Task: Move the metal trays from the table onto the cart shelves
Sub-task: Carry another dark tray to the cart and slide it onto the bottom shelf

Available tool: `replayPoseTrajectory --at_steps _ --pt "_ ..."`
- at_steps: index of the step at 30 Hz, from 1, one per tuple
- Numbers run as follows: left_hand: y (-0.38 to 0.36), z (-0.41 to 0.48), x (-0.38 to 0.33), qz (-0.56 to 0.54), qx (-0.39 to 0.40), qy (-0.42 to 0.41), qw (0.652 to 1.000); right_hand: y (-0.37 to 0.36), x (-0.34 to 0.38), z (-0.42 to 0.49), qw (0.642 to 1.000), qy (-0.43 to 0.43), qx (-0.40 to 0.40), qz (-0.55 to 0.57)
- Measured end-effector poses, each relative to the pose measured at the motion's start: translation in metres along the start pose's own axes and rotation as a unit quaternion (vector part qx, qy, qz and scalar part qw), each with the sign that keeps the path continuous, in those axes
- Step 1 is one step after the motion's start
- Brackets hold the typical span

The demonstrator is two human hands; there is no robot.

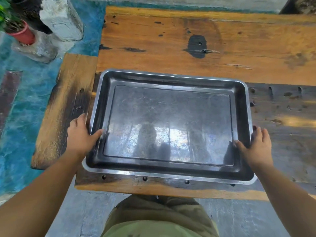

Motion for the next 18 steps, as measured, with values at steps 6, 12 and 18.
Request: replayPoseTrajectory --at_steps 6,12,18 --pt "-0.023 -0.008 0.016 -0.087 0.033 0.172 0.981 -0.019 -0.022 -0.001 0.995 -0.101 0.009 0.021" --pt "-0.014 -0.008 0.004 -0.141 0.07 0.099 0.982 -0.018 -0.023 0.006 0.997 -0.066 0.039 -0.01" --pt "0.021 0.003 -0.004 -0.134 0.097 0.133 0.977 0.015 0.0 0.008 0.992 -0.074 0.054 0.088"
Point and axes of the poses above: each hand's wrist, its own z-axis towards the middle knuckle, its own y-axis out of the back of the hand, x = y × z, the point moved 2 cm from there along z, towards the middle knuckle, and after that the axes turned 10 degrees about -x, right-handed, at the moved point
